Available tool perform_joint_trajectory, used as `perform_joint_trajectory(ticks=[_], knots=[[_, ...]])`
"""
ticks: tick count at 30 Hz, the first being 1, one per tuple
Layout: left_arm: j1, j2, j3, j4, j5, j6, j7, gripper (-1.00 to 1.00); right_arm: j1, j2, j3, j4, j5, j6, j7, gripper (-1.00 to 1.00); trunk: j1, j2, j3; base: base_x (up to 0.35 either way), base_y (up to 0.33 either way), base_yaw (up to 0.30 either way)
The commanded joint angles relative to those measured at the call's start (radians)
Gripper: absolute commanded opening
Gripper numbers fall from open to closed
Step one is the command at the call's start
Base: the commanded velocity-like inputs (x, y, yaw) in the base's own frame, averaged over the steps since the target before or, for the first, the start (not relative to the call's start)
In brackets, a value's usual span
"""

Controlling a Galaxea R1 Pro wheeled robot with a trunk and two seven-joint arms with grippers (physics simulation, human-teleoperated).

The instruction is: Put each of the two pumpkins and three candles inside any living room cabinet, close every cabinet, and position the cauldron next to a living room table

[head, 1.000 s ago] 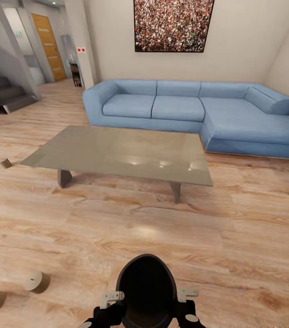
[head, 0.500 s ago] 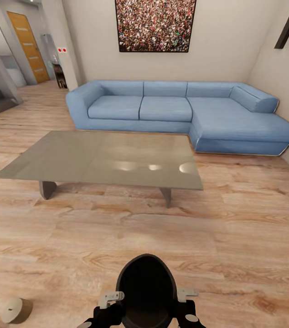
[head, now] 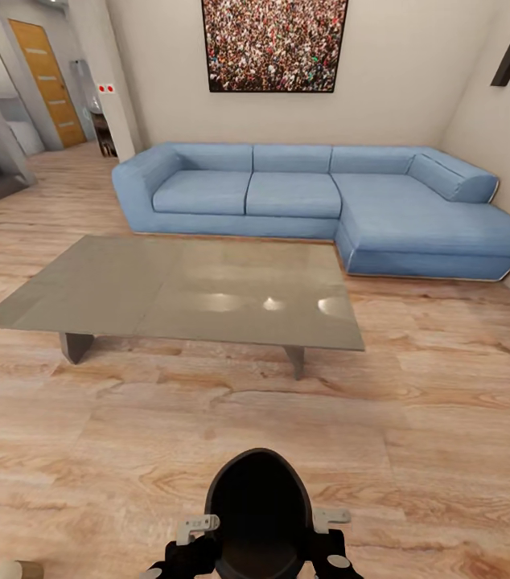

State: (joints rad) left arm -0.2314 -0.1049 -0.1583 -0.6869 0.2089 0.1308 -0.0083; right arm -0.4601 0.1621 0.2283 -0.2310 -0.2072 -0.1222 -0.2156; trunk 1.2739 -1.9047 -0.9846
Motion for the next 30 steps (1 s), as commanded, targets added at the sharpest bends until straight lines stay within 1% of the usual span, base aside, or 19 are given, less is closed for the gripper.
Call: perform_joint_trajectory(ticks=[1, 12, 25, 30], knots=[[0.0, 0.003, -0.004, -0.002, 0.01, 0.006, -0.001, -1.0, -0.002, 0.0, 0.01, -0.001, -0.014, 0.0, -0.001, -1.0, 0.0, 0.0, -0.001, 0.197, 0.0, 0.0], [0.0, 0.003, -0.005, -0.002, 0.01, 0.006, -0.001, -1.0, -0.002, -0.001, 0.009, -0.001, -0.014, -0.002, -0.001, -1.0, 0.0, 0.0, -0.001, 0.17, 0.0, -0.013], [0.0, 0.004, -0.005, -0.002, 0.01, 0.006, -0.001, -1.0, -0.002, -0.001, 0.009, -0.001, -0.014, -0.002, -0.001, -1.0, 0.0, 0.0, -0.001, 0.192, 0.0, -0.231], [0.0, 0.003, -0.004, -0.002, 0.01, 0.006, -0.001, -1.0, -0.002, -0.001, 0.009, -0.001, -0.014, -0.002, -0.001, -1.0, 0.0, 0.0, -0.001, 0.231, 0.0, -0.067]])
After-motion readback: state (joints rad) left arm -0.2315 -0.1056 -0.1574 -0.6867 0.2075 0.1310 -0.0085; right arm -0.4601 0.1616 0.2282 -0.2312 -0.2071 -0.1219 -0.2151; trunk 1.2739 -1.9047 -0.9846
